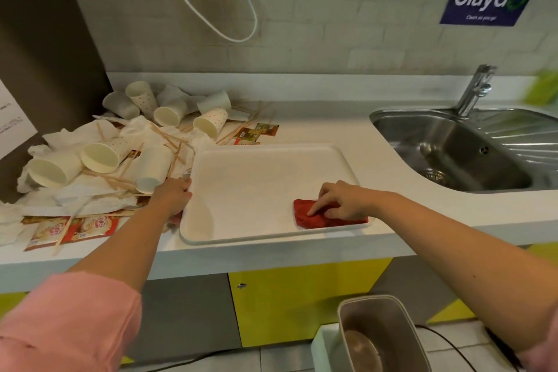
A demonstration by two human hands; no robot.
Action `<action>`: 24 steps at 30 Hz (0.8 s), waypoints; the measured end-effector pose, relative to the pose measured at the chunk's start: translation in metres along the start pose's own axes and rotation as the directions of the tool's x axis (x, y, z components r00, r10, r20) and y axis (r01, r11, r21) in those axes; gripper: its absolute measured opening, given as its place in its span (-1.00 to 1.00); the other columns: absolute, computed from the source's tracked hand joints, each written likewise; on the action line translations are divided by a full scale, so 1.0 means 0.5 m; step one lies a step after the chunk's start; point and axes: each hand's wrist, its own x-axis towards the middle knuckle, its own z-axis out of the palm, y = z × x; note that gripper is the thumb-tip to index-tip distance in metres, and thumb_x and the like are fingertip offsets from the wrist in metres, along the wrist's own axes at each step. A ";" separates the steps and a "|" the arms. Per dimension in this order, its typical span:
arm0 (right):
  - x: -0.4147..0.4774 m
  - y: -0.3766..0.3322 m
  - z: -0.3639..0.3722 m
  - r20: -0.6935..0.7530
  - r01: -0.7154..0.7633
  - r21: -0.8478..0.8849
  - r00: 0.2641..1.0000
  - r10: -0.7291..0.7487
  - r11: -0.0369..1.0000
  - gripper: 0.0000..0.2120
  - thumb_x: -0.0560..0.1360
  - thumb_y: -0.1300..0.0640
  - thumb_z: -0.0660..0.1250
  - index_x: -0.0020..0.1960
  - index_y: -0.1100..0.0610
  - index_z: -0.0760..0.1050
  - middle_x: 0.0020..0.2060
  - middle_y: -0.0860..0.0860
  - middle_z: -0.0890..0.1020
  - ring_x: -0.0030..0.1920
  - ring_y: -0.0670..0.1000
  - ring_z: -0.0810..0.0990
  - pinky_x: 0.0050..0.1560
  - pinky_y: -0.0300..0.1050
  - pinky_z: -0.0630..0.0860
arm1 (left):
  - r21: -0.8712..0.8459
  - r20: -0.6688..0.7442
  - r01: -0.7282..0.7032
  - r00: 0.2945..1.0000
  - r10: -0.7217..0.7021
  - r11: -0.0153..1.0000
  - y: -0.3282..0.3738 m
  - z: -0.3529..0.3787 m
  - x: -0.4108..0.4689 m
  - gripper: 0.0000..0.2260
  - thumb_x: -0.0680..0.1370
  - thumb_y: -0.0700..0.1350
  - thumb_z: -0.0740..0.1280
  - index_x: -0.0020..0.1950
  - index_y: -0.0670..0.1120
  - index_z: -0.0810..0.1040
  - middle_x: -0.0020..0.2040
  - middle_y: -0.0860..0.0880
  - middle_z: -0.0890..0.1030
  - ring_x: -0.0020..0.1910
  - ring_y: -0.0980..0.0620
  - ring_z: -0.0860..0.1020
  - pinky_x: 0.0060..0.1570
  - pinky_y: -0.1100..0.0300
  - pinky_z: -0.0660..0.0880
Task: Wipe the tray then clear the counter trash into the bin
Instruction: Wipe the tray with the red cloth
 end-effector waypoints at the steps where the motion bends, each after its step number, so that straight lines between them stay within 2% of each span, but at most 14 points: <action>1: -0.004 0.005 -0.001 -0.004 -0.017 -0.007 1.000 0.017 1.000 -0.66 0.57 0.17 0.20 0.27 -0.13 0.49 0.23 0.03 0.38 0.23 0.08 0.38 0.33 0.00 0.30 | -0.002 0.008 0.004 1.000 -0.004 1.000 -0.001 0.000 0.001 -0.61 0.60 -0.23 0.17 0.44 -0.14 0.33 0.33 -0.24 0.44 0.20 -0.27 0.52 0.03 0.01 0.55; 4: -0.012 0.013 0.003 -0.006 -0.065 -0.001 0.998 0.065 0.998 -0.64 0.56 0.18 0.20 0.29 -0.12 0.43 0.22 0.05 0.36 0.20 0.11 0.40 0.28 -0.01 0.32 | 0.011 -0.001 0.009 1.000 -0.009 1.000 -0.001 0.002 0.003 -0.62 0.59 -0.23 0.18 0.43 -0.14 0.34 0.31 -0.26 0.46 0.16 -0.29 0.53 -0.05 0.03 0.54; 10: -0.016 0.017 0.031 -0.058 -0.107 0.030 0.992 0.109 0.994 -0.60 0.56 0.20 0.12 0.30 -0.16 0.40 0.09 0.00 0.36 0.07 0.08 0.44 0.23 0.00 0.36 | 0.222 0.001 -0.055 0.998 0.056 0.973 0.012 -0.003 -0.007 -0.62 0.63 -0.20 0.10 0.45 -0.17 0.30 0.37 -0.26 0.40 0.23 -0.24 0.47 0.19 -0.03 0.47; 12: -0.015 0.010 0.038 -0.082 -0.096 0.034 0.992 0.099 0.995 -0.58 0.57 0.24 0.10 0.32 -0.14 0.41 0.02 -0.02 0.34 0.00 0.04 0.39 0.18 -0.05 0.36 | 0.290 -0.010 -0.065 0.997 0.071 0.955 0.015 -0.004 -0.008 -0.62 0.63 -0.19 0.09 0.46 -0.15 0.30 0.37 -0.24 0.41 0.24 -0.22 0.47 0.22 0.01 0.44; 15: -0.008 -0.008 0.049 -0.115 -0.054 0.047 0.992 0.059 0.997 -0.58 0.60 0.28 0.07 0.31 -0.08 0.47 -0.01 -0.03 0.34 0.04 0.05 0.39 0.18 -0.07 0.35 | 0.343 -0.009 -0.060 0.998 0.068 0.938 0.018 -0.005 -0.010 -0.63 0.63 -0.18 0.08 0.45 -0.15 0.30 0.32 -0.23 0.46 0.21 -0.20 0.50 0.21 0.04 0.45; 20: 0.020 -0.033 0.059 -0.139 -0.040 0.034 0.989 0.044 0.999 -0.65 0.58 0.30 0.15 0.26 0.04 0.54 -0.05 -0.02 0.41 -0.01 0.06 0.40 0.12 0.01 0.41 | 0.403 -0.003 -0.067 0.997 0.074 0.913 0.021 -0.005 -0.009 -0.63 0.63 -0.20 0.07 0.44 -0.16 0.30 0.27 -0.22 0.49 0.16 -0.19 0.54 0.16 0.05 0.49; 24: 0.050 -0.067 0.067 -0.167 0.014 0.028 0.986 -0.009 1.000 -0.71 0.56 0.28 0.21 0.20 0.07 0.58 -0.18 -0.06 0.41 -0.07 0.05 0.39 0.03 0.05 0.42 | 0.464 -0.005 -0.081 0.996 0.094 0.882 0.024 -0.006 -0.011 -0.63 0.63 -0.20 0.05 0.44 -0.15 0.31 0.27 -0.21 0.49 0.15 -0.16 0.54 0.17 0.07 0.47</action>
